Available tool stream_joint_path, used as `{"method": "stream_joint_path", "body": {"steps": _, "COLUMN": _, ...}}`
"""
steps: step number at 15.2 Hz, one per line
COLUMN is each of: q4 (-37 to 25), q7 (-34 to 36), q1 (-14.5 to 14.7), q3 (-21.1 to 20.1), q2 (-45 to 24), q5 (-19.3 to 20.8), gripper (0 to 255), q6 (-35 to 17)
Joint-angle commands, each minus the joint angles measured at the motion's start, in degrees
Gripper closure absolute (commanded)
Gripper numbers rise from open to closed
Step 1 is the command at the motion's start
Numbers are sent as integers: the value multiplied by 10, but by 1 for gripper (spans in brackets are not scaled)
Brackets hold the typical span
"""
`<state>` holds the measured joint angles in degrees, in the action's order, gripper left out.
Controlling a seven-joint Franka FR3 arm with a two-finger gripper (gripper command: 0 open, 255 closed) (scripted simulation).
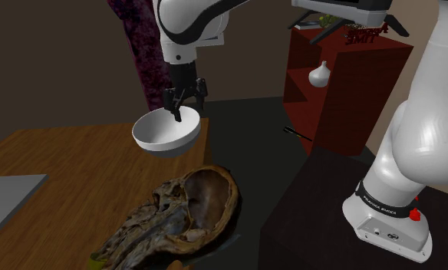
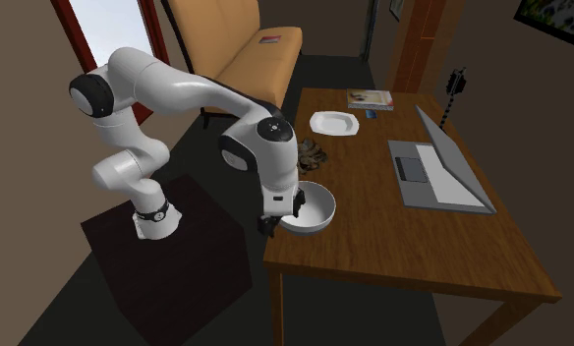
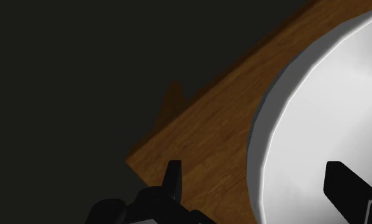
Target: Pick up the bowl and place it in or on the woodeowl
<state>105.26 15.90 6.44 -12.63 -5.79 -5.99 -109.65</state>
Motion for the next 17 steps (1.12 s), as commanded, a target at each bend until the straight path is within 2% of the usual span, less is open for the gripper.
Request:
{"method": "stream_joint_path", "body": {"steps": 1, "q4": 0, "q7": 0, "q1": 0, "q3": 0, "q2": -1, "q5": 0, "gripper": 0, "q6": -1}}
{"method": "stream_joint_path", "body": {"steps": 5, "q4": 0, "q7": 0, "q1": 0, "q3": 0, "q2": -1, "q5": 0, "gripper": 0, "q6": -1}}
{"method": "stream_joint_path", "body": {"steps": 6, "q4": 0, "q7": 0, "q1": 0, "q3": 0, "q2": -1, "q5": 0, "gripper": 255, "q6": -1}}
{"method": "stream_joint_path", "body": {"steps": 15, "q4": 0, "q7": 0, "q1": 0, "q3": 0, "q2": -1, "q5": 0, "gripper": 255, "q6": -1}}
{"method": "stream_joint_path", "body": {"steps": 17, "q4": -11, "q7": 1, "q1": 0, "q3": 0, "q2": 2, "q5": 0, "gripper": 255, "q6": 13}}
